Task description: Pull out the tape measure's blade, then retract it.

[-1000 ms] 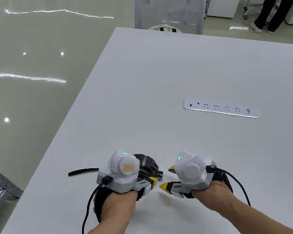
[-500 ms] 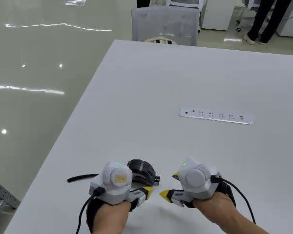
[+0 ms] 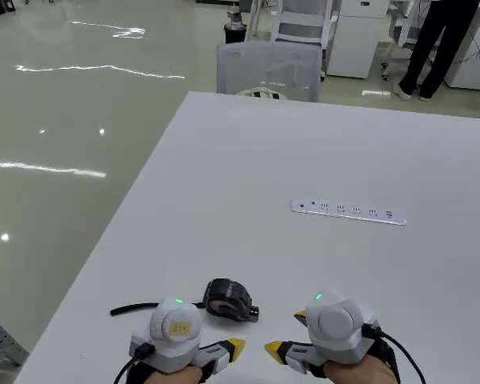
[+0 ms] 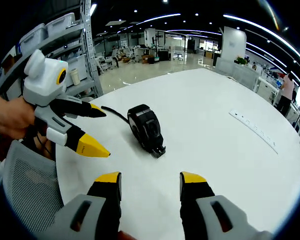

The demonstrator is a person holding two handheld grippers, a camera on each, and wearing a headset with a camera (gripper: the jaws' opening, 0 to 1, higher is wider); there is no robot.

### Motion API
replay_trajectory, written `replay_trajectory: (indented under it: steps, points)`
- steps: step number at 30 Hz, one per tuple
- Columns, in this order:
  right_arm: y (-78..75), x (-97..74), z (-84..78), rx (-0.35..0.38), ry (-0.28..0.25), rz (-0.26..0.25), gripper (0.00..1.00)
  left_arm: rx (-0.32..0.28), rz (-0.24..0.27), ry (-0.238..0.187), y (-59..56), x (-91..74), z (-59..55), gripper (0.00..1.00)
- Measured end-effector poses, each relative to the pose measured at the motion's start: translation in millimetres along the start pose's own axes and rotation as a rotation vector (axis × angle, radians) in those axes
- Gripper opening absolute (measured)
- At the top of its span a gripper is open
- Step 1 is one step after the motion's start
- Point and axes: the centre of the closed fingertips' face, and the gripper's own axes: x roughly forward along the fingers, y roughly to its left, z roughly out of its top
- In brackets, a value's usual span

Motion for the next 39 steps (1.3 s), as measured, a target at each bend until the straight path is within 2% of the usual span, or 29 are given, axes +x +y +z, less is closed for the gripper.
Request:
replay_trajectory:
  steps: [3, 14, 19, 27, 34, 35, 39]
  points:
    - [3.2, -8.7, -3.0, 0.009, -0.003, -0.012, 0.50, -0.001, -0.008, -0.019, -3.5, -6.4, 1.9, 0.77]
    - [-0.7, -50.0, -7.3, 0.062, -0.048, -0.075, 0.55, 0.017, -0.007, -0.028, -7.0, -29.1, 4.2, 0.78]
    - [1.5, -65.1, -12.9, 0.070, -0.051, -0.090, 0.60, -0.004, -0.023, -0.037, -12.6, -42.2, 5.7, 0.81]
    - [10.6, -87.1, -15.8, 0.113, -0.073, -0.105, 0.63, -0.007, -0.026, -0.041, -13.9, -58.2, -2.0, 0.82]
    - [11.8, -90.0, -15.7, 0.122, -0.076, -0.107, 0.68, -0.006, -0.024, -0.037, -13.4, -60.0, -4.3, 0.85]
    - [20.7, -103.6, -19.3, 0.169, -0.066, -0.115, 0.69, -0.004, -0.018, -0.039, -13.5, -73.9, -9.2, 0.85]
    - [26.9, -113.4, -24.8, 0.176, -0.057, -0.115, 0.73, -0.017, -0.014, -0.044, -13.6, -83.9, -7.8, 0.86]
